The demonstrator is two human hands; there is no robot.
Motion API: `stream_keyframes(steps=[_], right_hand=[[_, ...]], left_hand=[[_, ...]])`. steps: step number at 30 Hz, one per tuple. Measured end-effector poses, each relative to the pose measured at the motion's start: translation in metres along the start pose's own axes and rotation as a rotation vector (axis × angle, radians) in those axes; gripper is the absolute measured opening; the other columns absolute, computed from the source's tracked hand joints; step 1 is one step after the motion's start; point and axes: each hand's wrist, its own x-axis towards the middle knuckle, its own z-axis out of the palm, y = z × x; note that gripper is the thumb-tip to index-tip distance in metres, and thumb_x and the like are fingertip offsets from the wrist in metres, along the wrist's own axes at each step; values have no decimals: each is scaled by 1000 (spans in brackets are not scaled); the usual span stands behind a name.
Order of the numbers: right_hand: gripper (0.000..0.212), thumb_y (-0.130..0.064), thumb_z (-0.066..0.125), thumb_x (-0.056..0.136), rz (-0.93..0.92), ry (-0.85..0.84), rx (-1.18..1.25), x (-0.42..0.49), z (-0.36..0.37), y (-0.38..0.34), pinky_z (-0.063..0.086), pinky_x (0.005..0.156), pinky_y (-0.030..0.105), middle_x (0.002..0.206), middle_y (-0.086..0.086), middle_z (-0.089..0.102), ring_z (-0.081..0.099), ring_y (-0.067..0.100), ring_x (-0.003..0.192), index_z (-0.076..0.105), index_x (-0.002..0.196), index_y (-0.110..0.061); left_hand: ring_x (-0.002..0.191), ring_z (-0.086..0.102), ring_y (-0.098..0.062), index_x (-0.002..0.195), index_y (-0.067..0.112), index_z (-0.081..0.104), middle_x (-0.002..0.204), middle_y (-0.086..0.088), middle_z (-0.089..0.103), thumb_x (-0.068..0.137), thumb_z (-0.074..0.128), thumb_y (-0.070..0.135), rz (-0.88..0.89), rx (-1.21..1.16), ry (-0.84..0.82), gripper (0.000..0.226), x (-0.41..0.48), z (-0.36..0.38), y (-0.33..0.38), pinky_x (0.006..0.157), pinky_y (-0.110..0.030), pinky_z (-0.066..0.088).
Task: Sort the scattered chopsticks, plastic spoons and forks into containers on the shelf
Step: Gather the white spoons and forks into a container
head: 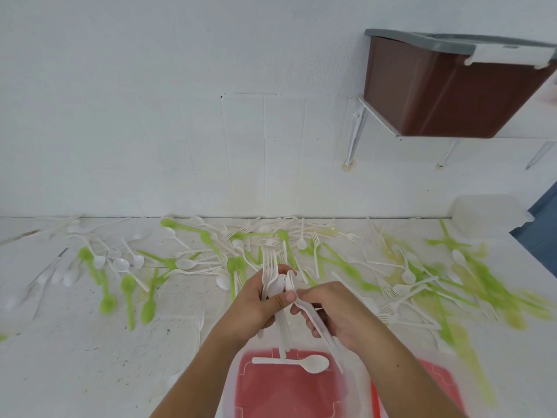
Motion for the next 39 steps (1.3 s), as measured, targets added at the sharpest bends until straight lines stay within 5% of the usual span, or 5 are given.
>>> stream_keyframes(steps=[10,16,28,35,39], right_hand=[[28,-22,64,93,69,-96,97,-1,3,-2,51,58,31,72,11,67,61,23,58,75,74,-5],[23,-19,70,68,138,-310,288,-5,1,0,56,63,34,78,18,66,66,29,65,74,78,1],[42,-38,53,101,126,-342,204,-6,3,7,55,64,35,74,17,63,66,33,67,72,96,-1],[37,-44,59,97,34,-414,391,-1,0,24,34,56,30,63,5,34,32,15,50,65,91,-8],[37,-46,61,95,-79,-297,395,6,3,24,32,52,28,62,4,34,30,14,49,62,85,-10]], left_hand=[[50,23,-13,119,7,63,66,-1,39,95,67,33,5,-71,-3,36,9,-4,-6,46,-24,23],[51,21,-16,121,6,66,64,-1,38,98,63,30,53,-34,-38,33,8,-9,-2,48,-27,22],[51,23,-17,115,9,64,64,-2,45,94,68,30,101,50,-8,29,8,-12,2,47,-25,23],[55,19,-20,111,3,62,73,-19,29,93,70,37,94,18,93,39,11,-17,6,50,-31,19],[56,19,-19,118,-3,57,82,-7,47,99,60,33,7,-219,90,40,12,-15,-2,48,-29,16]])
